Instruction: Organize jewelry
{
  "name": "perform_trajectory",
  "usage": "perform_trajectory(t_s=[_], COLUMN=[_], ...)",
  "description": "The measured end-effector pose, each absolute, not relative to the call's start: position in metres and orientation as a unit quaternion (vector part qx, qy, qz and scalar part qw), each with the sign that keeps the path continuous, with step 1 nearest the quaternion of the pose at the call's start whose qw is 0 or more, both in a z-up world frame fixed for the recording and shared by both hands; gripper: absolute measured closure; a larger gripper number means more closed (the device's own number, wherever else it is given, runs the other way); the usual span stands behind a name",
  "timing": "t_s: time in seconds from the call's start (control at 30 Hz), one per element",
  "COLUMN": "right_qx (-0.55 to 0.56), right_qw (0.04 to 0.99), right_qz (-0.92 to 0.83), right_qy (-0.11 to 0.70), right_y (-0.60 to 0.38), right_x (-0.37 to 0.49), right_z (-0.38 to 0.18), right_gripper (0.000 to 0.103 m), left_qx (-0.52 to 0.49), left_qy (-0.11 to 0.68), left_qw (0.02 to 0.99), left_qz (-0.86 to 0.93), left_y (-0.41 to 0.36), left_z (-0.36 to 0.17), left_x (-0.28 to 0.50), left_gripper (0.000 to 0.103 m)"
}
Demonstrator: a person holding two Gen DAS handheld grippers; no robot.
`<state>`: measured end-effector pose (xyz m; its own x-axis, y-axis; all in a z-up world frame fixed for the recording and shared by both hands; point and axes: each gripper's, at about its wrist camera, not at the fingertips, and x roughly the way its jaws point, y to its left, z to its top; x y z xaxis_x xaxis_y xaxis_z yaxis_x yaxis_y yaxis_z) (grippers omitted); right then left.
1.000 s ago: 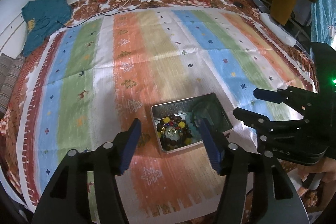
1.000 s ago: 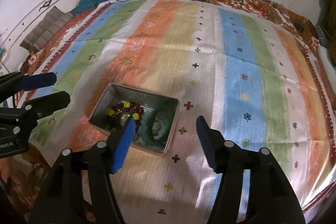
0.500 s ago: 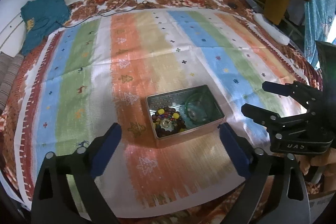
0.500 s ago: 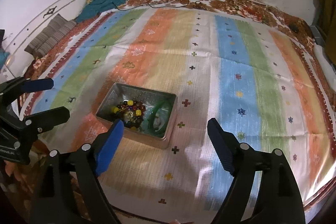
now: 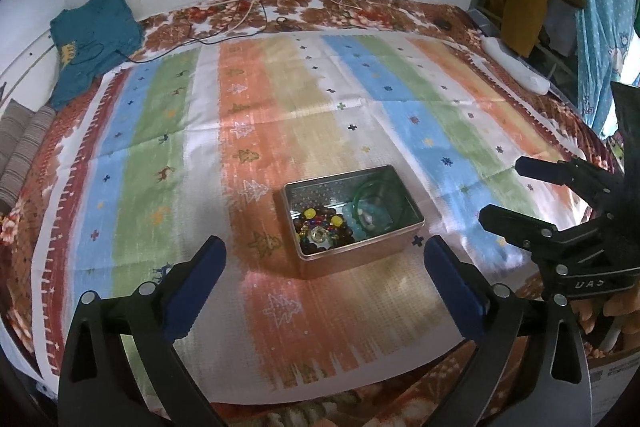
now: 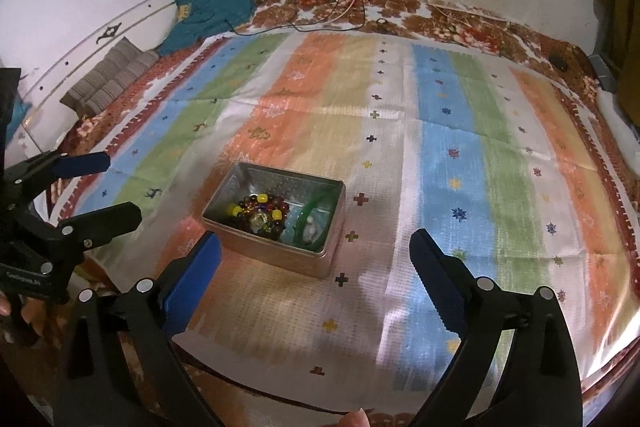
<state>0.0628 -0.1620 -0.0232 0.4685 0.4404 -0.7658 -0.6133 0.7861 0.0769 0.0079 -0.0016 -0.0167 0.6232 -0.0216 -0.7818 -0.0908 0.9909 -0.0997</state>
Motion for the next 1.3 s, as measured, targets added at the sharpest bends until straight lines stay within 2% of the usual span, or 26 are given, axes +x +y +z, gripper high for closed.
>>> perform_trajectory(t_s=[1.3], right_qx=[-0.093], right_qw=[0.861], right_qz=[0.324], right_qy=[0.381], right_y=[-0.173], right_x=[0.040], right_z=[-0.014], right_gripper=[0.006], left_qx=[-0.046], left_qy=[0.390], left_qw=[0.919], left_qz=[0.022], left_y=[-0.011], left_z=[-0.004], left_x=[-0.010], left_gripper=[0.006])
